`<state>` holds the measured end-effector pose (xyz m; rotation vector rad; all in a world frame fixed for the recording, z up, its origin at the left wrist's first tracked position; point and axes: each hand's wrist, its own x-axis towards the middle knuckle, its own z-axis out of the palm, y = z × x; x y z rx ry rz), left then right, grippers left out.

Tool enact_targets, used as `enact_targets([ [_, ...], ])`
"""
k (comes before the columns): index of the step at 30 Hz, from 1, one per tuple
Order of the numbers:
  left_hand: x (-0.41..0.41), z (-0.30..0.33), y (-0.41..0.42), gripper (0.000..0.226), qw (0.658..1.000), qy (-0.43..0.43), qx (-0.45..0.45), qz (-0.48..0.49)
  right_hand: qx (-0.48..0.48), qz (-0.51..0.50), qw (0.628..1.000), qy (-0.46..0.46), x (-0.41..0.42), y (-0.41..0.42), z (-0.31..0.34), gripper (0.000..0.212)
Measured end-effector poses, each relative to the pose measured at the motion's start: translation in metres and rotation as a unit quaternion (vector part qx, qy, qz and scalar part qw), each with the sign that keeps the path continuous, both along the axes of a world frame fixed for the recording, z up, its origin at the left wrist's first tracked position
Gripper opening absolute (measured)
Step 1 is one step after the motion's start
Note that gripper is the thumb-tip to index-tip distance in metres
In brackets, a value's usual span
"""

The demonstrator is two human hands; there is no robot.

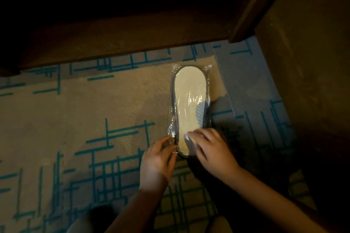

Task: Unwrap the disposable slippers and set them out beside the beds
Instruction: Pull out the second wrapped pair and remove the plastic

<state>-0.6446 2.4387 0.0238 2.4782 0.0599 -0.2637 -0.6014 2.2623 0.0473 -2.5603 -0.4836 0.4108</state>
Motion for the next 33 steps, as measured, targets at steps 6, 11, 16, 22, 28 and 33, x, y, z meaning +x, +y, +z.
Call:
enact_targets([
  [6, 0.009, 0.010, 0.005, 0.014, 0.989, -0.133, 0.047, -0.036, -0.062, 0.087, 0.994, -0.017, 0.034, 0.008, -0.003, 0.052],
  [11, 0.002, 0.004, 0.027, 0.014, 0.977, -0.170, 0.093, -0.084, -0.108, 0.046, 0.993, -0.030, 0.046, 0.013, -0.001, 0.049],
  [16, 0.002, 0.004, 0.057, 0.029, 0.973, -0.085, 0.189, -0.102, -0.159, 0.016, 0.986, -0.044, 0.046, 0.017, -0.003, 0.055],
  [22, 0.005, 0.019, 0.052, 0.032, 0.985, -0.057, 0.083, 0.139, -0.184, -0.013, 0.983, -0.023, 0.043, 0.023, -0.003, 0.060],
  [28, 0.009, 0.046, -0.013, 0.026, 0.988, -0.028, -0.109, 0.109, -0.168, -0.034, 0.985, -0.005, 0.039, 0.028, 0.003, 0.059],
  [33, 0.009, 0.032, -0.026, 0.024, 0.935, 0.115, -0.189, 0.276, -0.171, -0.046, 0.984, 0.007, 0.034, 0.027, 0.005, 0.062],
])
